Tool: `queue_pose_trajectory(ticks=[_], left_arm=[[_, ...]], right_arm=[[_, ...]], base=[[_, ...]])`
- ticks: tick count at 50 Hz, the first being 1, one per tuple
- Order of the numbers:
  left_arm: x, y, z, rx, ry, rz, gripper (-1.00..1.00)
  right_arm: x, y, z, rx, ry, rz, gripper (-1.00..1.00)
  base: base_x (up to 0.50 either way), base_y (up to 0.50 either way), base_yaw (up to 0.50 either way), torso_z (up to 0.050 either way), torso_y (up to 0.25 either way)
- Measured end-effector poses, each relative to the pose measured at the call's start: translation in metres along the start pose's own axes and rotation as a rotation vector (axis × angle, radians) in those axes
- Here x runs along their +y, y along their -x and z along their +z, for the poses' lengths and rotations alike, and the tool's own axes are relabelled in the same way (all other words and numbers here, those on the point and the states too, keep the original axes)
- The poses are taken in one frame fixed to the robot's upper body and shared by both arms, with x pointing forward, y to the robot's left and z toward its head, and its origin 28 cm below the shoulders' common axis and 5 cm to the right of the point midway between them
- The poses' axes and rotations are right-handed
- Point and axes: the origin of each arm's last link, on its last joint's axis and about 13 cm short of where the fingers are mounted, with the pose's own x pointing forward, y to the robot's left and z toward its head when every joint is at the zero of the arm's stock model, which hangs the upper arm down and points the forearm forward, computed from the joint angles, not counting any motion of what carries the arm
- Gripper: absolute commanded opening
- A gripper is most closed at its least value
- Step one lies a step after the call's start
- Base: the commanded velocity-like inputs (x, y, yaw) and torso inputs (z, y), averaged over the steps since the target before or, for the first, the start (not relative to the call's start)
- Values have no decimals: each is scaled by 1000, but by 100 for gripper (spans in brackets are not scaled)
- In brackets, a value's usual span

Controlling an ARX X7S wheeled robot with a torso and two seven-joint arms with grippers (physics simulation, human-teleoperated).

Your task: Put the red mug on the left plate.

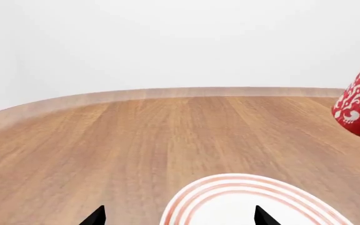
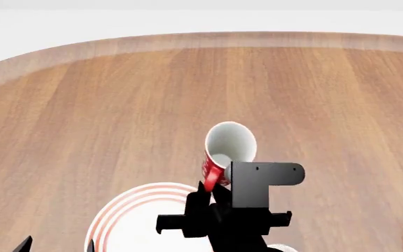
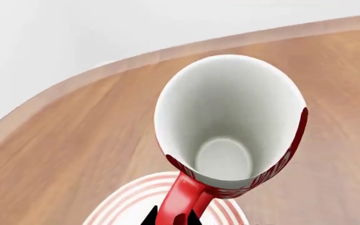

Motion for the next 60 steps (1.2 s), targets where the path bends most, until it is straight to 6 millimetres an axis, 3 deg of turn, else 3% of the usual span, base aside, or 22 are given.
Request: queue_pose_trajectory(ticks=[42,60], left_arm=[[0,1,1,-1,1,-1,100],[0,1,1,-2,2,0,100]], right_arm=[[15,0,-26,67,173,100,-100],[23,-15,-43,124,169,167,-100]], base=[[0,0,0,0,0],[0,0,0,0,1]])
